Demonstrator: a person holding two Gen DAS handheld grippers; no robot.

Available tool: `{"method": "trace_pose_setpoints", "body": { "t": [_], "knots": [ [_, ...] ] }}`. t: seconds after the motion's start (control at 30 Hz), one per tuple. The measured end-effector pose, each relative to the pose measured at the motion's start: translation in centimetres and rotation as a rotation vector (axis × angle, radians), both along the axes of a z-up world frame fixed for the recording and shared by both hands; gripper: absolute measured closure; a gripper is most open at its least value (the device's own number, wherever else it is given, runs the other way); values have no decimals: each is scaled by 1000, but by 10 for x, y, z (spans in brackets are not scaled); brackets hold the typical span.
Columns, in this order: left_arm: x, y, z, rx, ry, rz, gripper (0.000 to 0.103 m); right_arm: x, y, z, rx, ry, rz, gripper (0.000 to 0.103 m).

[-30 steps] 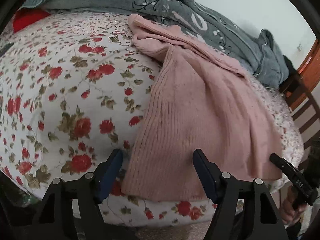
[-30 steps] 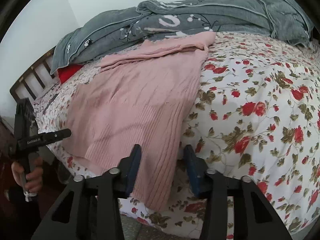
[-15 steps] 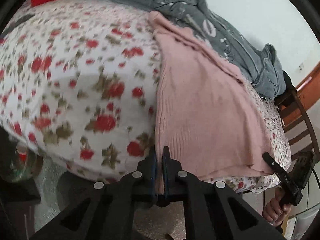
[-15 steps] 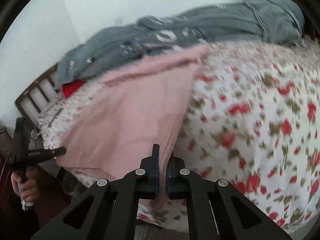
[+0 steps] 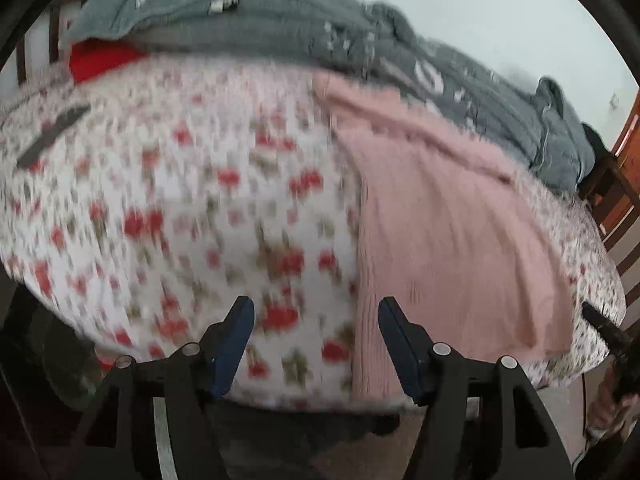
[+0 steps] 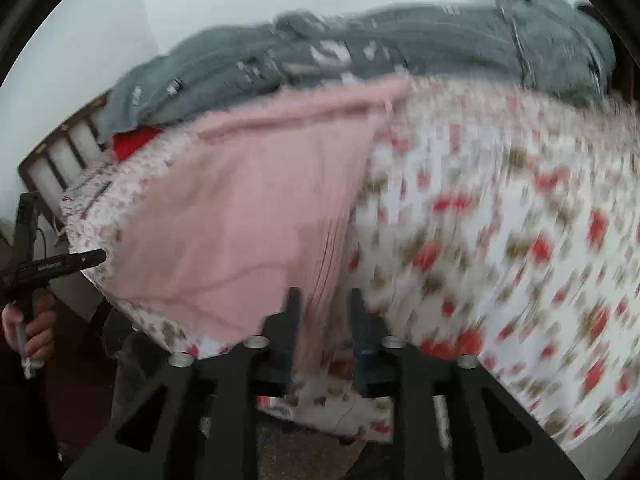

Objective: Fold small clothes

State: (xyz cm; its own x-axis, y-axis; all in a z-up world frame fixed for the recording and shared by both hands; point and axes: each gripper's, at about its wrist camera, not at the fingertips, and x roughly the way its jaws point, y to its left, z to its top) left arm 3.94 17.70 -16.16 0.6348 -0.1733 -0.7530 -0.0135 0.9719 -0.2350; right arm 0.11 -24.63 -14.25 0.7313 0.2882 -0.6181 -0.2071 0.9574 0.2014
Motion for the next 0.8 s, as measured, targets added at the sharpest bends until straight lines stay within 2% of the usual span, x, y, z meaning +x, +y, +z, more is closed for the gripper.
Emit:
{"method": "trace_pose_setpoints", "body": {
  "t": [0.03, 0.07, 0.1, 0.23, 0.33, 0.4, 0.47, 0.6, 0.77, 0.8],
  "knots": [
    [10, 2, 9, 1, -11, 0, 40, 6, -3, 11, -13, -36, -7, 45],
    [24, 5, 18, -4, -25, 5, 40, 15, -5, 22, -22, -71, -15, 34],
    [36, 5, 25, -13, -39, 11, 39, 31, -9, 34, -27, -98, -35, 31],
    [98, 4, 42, -106, -75, 34, 33, 99, -17, 47, 59, -64, -111, 31],
    [153, -2, 39, -147, -52, 31, 33, 149, -17, 45, 103, -19, -134, 31],
    [184, -7, 34, -153, -37, 27, 32, 179, -17, 45, 98, -2, -149, 31],
    [224, -11, 28, -121, -13, 21, 32, 207, -14, 42, 80, 17, -156, 31],
    [280, -12, 10, -76, 25, 31, 32, 265, -14, 32, 30, 78, -162, 31],
    [337, -5, -20, -137, 135, 13, 32, 324, -17, 5, 68, 201, -164, 31],
    [342, -6, -24, -147, 136, 1, 32, 333, -17, -1, 69, 221, -162, 31]
  ]
}}
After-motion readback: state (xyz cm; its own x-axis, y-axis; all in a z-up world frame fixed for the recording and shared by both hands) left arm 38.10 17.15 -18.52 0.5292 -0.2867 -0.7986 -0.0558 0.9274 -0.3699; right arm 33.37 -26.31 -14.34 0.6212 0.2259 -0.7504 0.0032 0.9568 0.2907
